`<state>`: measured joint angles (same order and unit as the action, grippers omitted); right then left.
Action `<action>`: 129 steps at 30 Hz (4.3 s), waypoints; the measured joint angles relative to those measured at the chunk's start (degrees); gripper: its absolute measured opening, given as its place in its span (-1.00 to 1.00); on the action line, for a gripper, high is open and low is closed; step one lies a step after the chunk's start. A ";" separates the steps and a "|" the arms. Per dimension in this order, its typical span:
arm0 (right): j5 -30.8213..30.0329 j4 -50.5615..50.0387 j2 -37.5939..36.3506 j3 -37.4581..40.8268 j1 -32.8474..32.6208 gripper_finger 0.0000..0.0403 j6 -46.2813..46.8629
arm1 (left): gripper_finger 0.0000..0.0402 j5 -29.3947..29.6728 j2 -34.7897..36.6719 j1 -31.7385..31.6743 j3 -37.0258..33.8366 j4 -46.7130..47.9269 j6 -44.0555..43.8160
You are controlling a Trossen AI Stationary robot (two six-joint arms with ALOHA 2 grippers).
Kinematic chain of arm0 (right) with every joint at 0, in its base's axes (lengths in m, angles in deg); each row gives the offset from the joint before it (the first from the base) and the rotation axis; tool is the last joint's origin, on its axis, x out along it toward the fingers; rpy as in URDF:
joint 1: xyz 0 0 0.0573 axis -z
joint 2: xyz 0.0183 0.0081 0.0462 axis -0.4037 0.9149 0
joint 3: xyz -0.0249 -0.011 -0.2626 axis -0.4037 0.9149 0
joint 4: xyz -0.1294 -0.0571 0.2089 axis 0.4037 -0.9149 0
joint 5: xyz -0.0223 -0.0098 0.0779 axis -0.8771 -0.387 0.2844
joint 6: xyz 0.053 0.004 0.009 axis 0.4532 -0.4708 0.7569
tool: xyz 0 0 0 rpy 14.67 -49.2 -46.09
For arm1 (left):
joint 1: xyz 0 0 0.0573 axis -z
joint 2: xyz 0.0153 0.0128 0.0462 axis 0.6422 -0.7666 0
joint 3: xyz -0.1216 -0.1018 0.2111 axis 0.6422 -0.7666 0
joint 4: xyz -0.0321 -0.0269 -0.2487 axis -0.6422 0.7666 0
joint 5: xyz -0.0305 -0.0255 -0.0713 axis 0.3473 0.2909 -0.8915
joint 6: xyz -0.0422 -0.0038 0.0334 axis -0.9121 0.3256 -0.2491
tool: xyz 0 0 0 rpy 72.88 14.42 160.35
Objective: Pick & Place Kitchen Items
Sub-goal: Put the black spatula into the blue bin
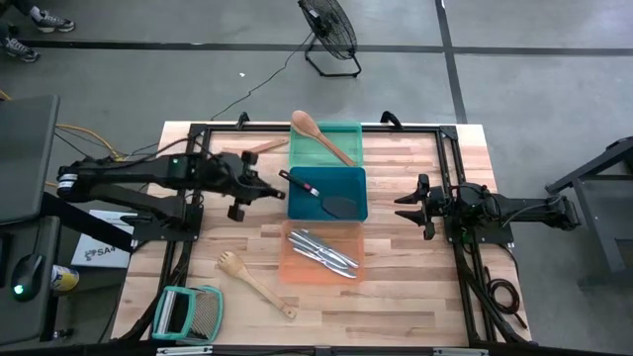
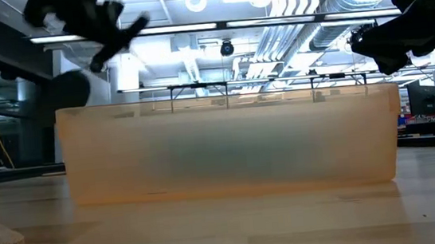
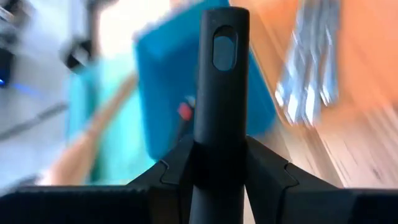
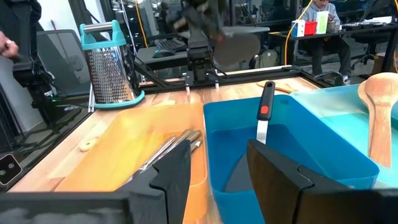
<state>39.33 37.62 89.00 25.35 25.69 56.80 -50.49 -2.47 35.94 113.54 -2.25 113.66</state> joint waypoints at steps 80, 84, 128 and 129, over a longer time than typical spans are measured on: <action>0.12 -0.03 0.50 0.00 0.01 -0.26 0.00 | -0.49 18.64 -54.14 -6.06 -6.68 -120.22 -74.82; 0.12 -0.04 0.50 0.00 0.00 -0.26 0.01 | -0.49 18.21 -54.29 -6.05 -5.40 -118.47 -73.67; 0.11 -0.04 0.52 -0.01 0.01 -0.26 0.00 | -0.28 6.38 -57.85 -6.47 -1.30 -117.00 -50.78; 0.11 -0.04 0.52 -0.02 -0.01 -0.26 0.00 | -0.28 6.36 -57.86 -6.47 -1.39 -117.00 -50.77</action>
<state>39.44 37.58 89.52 25.32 25.68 56.80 -44.14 -60.33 29.47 112.15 -119.25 62.88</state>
